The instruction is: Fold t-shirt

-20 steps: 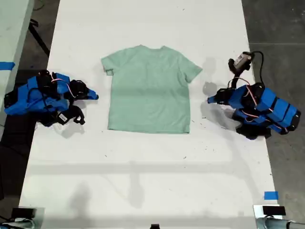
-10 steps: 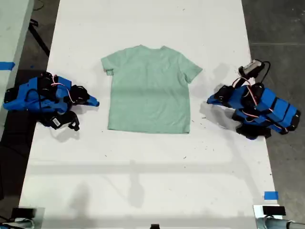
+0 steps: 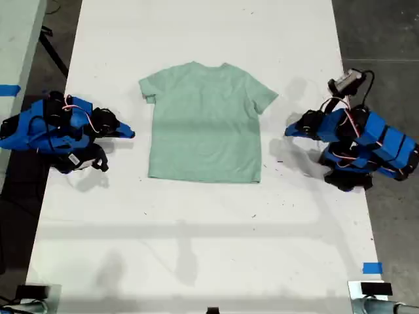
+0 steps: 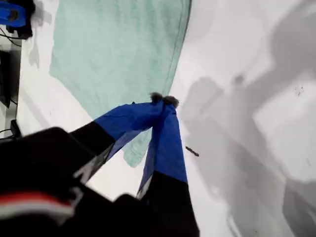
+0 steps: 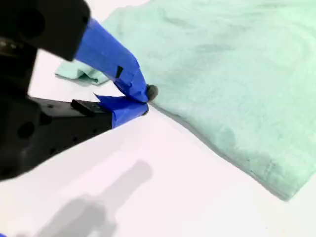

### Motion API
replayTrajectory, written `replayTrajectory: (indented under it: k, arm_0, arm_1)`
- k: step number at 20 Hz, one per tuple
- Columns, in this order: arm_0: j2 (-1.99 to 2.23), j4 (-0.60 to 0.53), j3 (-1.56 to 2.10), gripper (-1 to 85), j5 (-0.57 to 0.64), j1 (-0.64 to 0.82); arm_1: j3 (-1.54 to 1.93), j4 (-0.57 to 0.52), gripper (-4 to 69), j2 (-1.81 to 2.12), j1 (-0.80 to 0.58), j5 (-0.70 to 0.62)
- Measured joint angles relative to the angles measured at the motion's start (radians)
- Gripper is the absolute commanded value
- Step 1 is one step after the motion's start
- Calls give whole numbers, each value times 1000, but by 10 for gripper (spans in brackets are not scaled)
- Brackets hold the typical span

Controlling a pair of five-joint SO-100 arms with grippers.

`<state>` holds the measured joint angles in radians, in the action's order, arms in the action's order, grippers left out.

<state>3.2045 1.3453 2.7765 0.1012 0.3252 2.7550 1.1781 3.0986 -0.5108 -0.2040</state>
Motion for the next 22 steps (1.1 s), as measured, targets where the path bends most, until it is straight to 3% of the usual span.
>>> replayTrajectory:
  k: [7,12,17,22]
  arm_0:
    - [-407,12,-325,0,152,247]
    - [-804,28,-611,5,341,457]
    - [-1172,86,-885,209,465,574]
    - [-1282,104,-988,238,515,609]
  arm_1:
    - [-462,-69,-12,-591,-207,-305]
    - [-716,-71,-1,-910,-324,-453]
    - [-948,-5,271,-1212,-397,-571]
    - [-1039,9,277,-1368,-448,-692]
